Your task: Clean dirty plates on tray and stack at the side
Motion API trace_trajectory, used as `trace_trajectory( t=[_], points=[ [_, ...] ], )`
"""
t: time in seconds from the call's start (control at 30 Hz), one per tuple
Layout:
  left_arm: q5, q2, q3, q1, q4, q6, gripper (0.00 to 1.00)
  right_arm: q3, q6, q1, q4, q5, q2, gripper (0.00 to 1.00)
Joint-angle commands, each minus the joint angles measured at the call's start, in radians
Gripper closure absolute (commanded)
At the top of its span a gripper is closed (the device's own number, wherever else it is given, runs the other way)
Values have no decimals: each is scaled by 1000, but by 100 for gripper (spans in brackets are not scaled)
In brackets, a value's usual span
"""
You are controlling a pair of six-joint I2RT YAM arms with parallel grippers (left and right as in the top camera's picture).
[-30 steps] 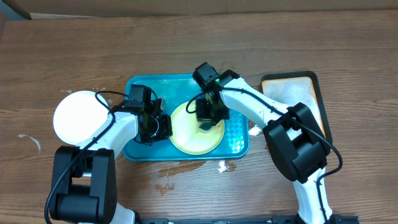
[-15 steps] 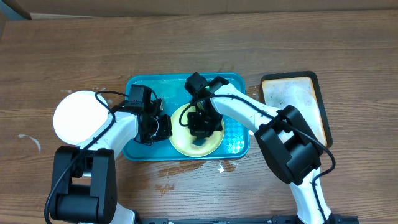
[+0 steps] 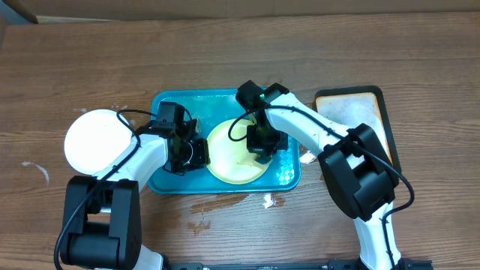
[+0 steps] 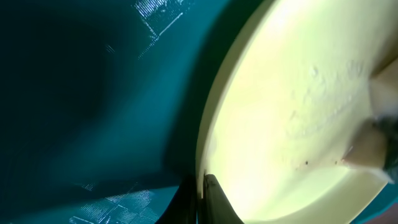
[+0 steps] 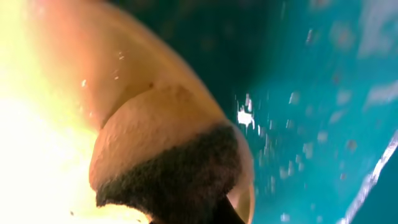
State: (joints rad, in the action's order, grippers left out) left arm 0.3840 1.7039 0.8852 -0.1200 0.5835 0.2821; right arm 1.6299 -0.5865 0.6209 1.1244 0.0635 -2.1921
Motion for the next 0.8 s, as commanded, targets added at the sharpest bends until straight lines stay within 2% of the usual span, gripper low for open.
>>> trace_trajectory(
  t=[0.0, 0.27, 0.47, 0.6, 0.77],
  points=[
    [-28, 9, 18, 8, 16, -21, 96, -50, -50, -34, -68, -144, -90, 96],
    [-28, 9, 18, 8, 28, -24, 96, -40, -102, 4, -222, 28, -90, 96],
    [-28, 9, 18, 8, 37, -24, 96, -17, -67, 29, -304, 106, -90, 96],
    [-40, 9, 18, 8, 35, -24, 96, 32, 13, 25, -256, 117, -82, 96],
    [-88, 9, 26, 8, 32, -16, 96, 157, 86, -1, -90, 11, -45, 96]
  ],
)
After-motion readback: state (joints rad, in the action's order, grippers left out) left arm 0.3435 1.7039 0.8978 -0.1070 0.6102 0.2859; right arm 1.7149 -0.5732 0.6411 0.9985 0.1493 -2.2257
